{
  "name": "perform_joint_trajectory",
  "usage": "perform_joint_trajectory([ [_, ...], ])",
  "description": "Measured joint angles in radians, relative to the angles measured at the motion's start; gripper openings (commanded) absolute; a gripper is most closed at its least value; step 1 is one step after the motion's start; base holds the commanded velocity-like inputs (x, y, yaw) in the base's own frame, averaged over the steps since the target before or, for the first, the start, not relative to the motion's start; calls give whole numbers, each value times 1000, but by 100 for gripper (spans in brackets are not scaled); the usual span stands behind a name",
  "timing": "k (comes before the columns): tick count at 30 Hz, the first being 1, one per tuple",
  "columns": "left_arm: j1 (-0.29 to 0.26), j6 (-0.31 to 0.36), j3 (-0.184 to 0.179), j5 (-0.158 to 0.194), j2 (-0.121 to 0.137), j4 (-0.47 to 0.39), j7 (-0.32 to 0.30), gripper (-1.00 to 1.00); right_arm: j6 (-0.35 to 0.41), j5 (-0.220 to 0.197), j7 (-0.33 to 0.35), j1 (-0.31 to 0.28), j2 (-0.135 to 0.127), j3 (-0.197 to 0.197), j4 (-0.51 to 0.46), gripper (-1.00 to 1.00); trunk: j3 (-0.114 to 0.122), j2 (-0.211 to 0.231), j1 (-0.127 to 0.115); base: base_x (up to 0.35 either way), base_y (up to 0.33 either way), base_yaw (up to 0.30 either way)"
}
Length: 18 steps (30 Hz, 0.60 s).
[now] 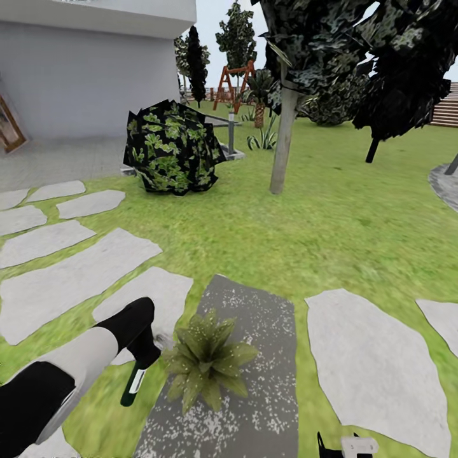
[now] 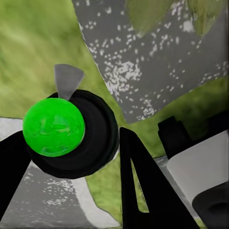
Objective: Pick up the pesticide atomizer in the garden and spray insectifuge to fully cover both potted plants in the garden.
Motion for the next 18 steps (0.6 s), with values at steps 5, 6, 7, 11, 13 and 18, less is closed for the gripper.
perform_joint_trajectory([
  [5, 38, -1, 3, -2, 1, 1, -1, -100, 0, 0, 1, 0, 0, 0, 0, 100, 0, 0, 0, 1, -9, 8],
  [6, 39, -2, 3, -3, 2, 1, -1, -100, 0, 0, 1, 0, 0, 0, 0, 100, 0, 0, 0, 0, 0, 0],
  [7, 43, -2, 4, -3, 4, 1, -1, -100, 0, 0, 1, 0, 0, 0, 0, 100, 0, 0, 0, 21, -6, 0],
  [11, 59, -3, 9, -5, 20, -1, 33, -100, 0, 0, 1, 0, 0, 0, 0, 100, 0, 0, 0, 189, -125, 147],
  [13, 61, -1, 11, -1, 21, 0, 51, -100, 0, 0, 1, 0, 0, 0, 0, 100, 0, 0, 0, 197, -105, 260],
  [18, 61, -1, 13, 5, 21, 0, 59, -100, 0, 0, 1, 0, 0, 0, 0, 100, 0, 0, 0, 79, -19, 133],
])
